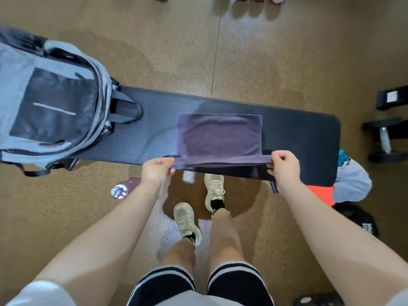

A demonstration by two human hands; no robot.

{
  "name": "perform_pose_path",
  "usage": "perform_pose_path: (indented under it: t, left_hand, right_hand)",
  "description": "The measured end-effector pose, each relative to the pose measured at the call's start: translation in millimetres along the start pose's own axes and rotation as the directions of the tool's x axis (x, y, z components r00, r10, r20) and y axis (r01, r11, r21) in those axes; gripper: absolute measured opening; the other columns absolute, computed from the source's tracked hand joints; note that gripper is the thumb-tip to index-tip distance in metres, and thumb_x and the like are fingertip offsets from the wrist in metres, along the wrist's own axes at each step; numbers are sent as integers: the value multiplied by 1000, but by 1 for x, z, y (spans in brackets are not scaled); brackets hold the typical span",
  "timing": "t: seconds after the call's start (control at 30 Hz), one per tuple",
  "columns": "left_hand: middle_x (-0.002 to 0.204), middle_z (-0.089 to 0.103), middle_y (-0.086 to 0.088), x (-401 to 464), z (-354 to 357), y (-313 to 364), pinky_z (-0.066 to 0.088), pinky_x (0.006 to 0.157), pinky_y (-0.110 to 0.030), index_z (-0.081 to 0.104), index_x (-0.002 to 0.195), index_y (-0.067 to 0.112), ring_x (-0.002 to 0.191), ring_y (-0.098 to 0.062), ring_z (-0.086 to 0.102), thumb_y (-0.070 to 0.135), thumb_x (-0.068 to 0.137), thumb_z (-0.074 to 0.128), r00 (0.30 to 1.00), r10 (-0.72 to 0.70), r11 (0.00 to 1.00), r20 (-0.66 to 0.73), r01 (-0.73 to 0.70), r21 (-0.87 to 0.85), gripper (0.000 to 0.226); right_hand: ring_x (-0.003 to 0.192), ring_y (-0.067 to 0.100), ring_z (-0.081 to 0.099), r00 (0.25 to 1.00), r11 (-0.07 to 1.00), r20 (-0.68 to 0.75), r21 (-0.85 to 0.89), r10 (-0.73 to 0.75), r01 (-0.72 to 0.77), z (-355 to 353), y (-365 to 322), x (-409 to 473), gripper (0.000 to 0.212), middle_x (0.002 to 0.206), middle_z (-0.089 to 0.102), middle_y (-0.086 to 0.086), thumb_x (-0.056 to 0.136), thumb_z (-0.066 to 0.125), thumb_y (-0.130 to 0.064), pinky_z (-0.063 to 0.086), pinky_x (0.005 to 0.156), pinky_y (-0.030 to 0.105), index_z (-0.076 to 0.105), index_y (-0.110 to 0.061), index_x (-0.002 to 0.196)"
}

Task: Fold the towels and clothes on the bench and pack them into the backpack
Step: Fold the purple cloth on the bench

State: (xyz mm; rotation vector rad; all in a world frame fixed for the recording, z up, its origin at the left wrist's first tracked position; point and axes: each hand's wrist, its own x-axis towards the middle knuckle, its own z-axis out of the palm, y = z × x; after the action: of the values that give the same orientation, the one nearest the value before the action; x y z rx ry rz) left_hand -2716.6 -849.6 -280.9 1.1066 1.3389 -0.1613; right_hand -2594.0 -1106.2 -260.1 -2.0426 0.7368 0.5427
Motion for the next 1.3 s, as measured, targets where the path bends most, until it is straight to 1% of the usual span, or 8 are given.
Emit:
perform_pose_path:
  t: [0.2, 0.37, 0.53, 0.67, 0.87, 1.03, 1.17, 1.3]
  left_hand:
    - [43, 61, 11, 41, 29, 38, 46, 49, -6, 58, 71, 7, 48, -1, 57, -1, 88, 57, 1000, 7, 986, -29, -11, -168, 18]
    - [43, 61, 10, 83, 52, 60, 48, 52, -8, 58, 71, 7, 49, -1, 58, -1, 89, 55, 998, 13, 983, -60, -24, -184, 20]
    - [72, 61, -2, 115, 68, 53, 48, 56, -10, 59, 93, 7, 63, -10, 56, 2, 86, 60, 994, 71, 980, 77, -84, 180, 9]
    - [80, 63, -6, 129, 71, 47, 44, 73, -29, 62, 84, 16, 76, -17, 55, 9, 83, 64, 959, 271, 755, 83, -265, 600, 7]
    - [68, 54, 3, 129, 73, 55, 38, 72, -32, 53, 77, 23, 71, -16, 48, 18, 90, 54, 924, 380, 782, 44, -346, 519, 14]
    - [99, 62, -9, 130, 83, 56, 37, 81, -31, 55, 106, 10, 93, -27, 55, 17, 89, 56, 889, 458, 679, -15, -339, 651, 18]
    - [134, 45, -21, 120, 99, 40, 35, 99, -45, 47, 127, 0, 121, -39, 43, 15, 79, 61, 667, 657, 135, 351, -562, 816, 52]
    - [139, 41, -26, 124, 118, 6, 38, 100, -51, 45, 131, -2, 126, -41, 44, 38, 76, 52, 536, 459, -339, 709, -632, 697, 68]
  right_hand:
    - [95, 23, 57, 979, 996, 179, -24, 94, -91, 18, -34, 58, 38, 107, 56, 11, 87, 52, 6, 51, 82, 29, 55, -4, 123]
    - [96, 22, 59, 987, 965, 155, -251, -40, 79, 41, -43, 101, 18, 100, 63, 5, 87, 60, -9, 52, 85, 35, 65, -13, 104]
    - [95, 22, 61, 957, 859, 170, -425, -235, 286, 63, -37, 141, 17, 102, 64, 7, 83, 65, -24, 50, 85, 39, 70, -14, 96]
    - [94, 17, 56, 946, 853, 199, -414, -255, 317, 66, -35, 152, 17, 100, 63, 2, 88, 58, -23, 45, 86, 35, 66, -12, 98]
    - [87, 17, 53, 951, 879, 175, -368, -255, 303, 66, -38, 157, 18, 91, 60, 2, 91, 53, -26, 37, 76, 29, 58, -9, 94]
    - [102, 24, 52, 935, 799, 100, -494, -339, 343, 81, -38, 160, 22, 111, 59, 9, 92, 53, -26, 40, 87, 38, 55, -11, 108]
    - [127, 34, 41, 775, 460, 224, -696, -590, 552, 92, -23, 140, 49, 138, 46, 15, 86, 59, -26, 31, 104, 44, 47, -6, 130]
    - [134, 36, 37, 513, 163, 610, -535, -604, 829, 126, 1, 112, 63, 146, 38, 17, 83, 45, -36, 17, 108, 42, 41, -6, 138]
